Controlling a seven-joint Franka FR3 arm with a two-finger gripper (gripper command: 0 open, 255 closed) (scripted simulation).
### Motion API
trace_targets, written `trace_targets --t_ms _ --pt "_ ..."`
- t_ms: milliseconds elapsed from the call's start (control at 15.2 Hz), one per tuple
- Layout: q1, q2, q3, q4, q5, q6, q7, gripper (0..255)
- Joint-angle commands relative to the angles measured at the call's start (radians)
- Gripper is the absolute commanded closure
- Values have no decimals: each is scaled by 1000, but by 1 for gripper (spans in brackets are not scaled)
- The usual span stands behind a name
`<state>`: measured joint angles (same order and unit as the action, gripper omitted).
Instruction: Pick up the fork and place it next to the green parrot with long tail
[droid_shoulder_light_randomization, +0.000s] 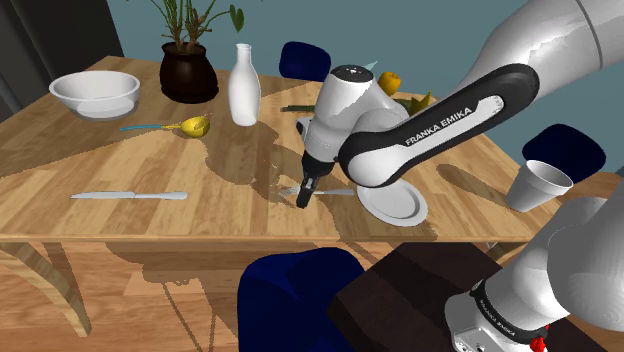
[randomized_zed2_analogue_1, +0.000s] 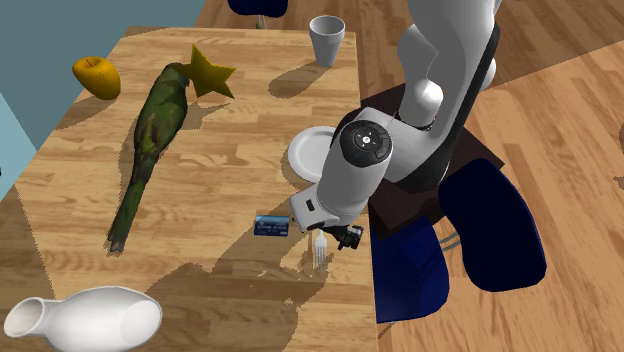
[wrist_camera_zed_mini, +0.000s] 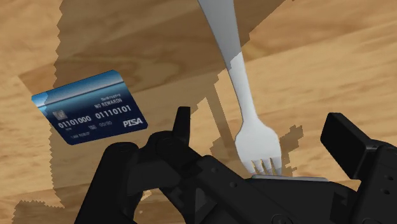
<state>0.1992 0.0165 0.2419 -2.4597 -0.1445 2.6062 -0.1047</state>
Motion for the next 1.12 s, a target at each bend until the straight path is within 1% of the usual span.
trace_targets --t_ms 0,330,396,990,1056 --pt "0 3 0 -2 -3 5 3 0" --pt "0 3 0 -1 -3 5 3 0" --pt "0 3 0 -1 -3 5 3 255" --pt "0 3 0 -2 -3 5 3 255" --pt "1 -8 1 1 5 -8 -4 255"
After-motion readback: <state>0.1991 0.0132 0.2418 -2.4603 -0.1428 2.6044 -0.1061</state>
